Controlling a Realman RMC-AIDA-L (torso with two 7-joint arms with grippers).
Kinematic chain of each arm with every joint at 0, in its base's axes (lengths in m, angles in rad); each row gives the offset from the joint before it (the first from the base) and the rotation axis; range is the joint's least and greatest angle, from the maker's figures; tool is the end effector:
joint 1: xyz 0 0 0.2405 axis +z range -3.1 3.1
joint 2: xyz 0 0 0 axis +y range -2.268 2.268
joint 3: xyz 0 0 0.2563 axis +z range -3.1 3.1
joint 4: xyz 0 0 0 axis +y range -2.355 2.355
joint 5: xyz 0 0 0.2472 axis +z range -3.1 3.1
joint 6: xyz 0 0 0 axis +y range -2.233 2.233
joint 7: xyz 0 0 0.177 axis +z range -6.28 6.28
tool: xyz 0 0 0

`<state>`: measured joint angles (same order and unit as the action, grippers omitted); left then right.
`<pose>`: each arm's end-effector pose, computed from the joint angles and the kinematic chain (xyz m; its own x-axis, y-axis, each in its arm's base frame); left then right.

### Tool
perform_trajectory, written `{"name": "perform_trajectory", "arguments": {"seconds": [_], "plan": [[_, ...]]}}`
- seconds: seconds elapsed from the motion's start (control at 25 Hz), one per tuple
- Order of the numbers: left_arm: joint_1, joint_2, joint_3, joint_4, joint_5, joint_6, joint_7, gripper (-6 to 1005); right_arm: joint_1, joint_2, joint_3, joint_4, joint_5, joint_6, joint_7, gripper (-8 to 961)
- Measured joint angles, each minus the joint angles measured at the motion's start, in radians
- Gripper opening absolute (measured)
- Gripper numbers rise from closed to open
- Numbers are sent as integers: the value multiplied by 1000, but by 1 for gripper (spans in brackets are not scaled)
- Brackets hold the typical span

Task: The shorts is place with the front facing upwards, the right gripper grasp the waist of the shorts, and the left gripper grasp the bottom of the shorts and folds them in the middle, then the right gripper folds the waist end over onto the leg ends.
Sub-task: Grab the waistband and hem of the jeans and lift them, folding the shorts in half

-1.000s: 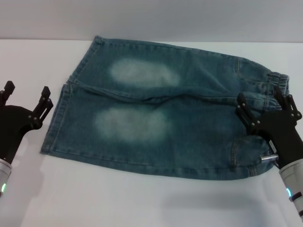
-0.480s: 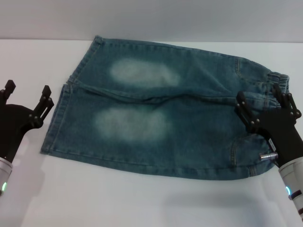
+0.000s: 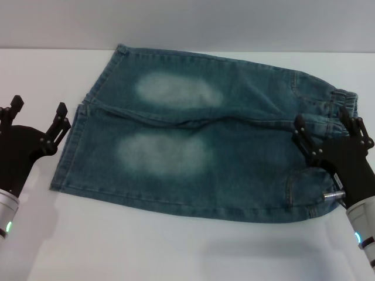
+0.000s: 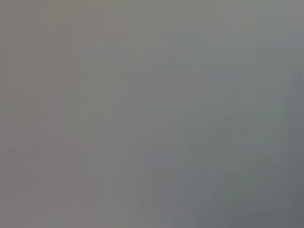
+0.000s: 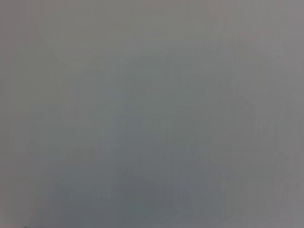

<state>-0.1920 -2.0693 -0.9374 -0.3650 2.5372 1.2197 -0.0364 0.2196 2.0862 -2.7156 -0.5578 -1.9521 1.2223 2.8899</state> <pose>-0.3495 0.3201 -0.0530 0.7378 -0.0816 0.6701 0.6496 -0.1843 -0.7376 0.2978 0.3017 -0.1134 0.7192 0.0373 -0.6938 -0.6754 -0.1967 -0.7108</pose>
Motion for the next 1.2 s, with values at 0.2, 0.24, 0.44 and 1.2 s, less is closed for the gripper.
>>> {"name": "perform_trajectory", "arguments": {"seconds": [0.2, 0.24, 0.44, 1.2], "plan": [[-6, -2, 3, 0, 0, -6, 0, 852, -2, 0, -3, 1, 1, 0, 0, 811], [-6, -1, 4, 0, 0, -6, -1, 852, -2, 0, -4, 1, 1, 0, 0, 811], [-4, -2, 5, 0, 0, -6, -7, 852, -2, 0, -4, 1, 1, 0, 2, 812], [-1, 1, 10, -11, 5, -9, -10, 851, -5, -1, 2, -23, 1, -19, 7, 812]]}}
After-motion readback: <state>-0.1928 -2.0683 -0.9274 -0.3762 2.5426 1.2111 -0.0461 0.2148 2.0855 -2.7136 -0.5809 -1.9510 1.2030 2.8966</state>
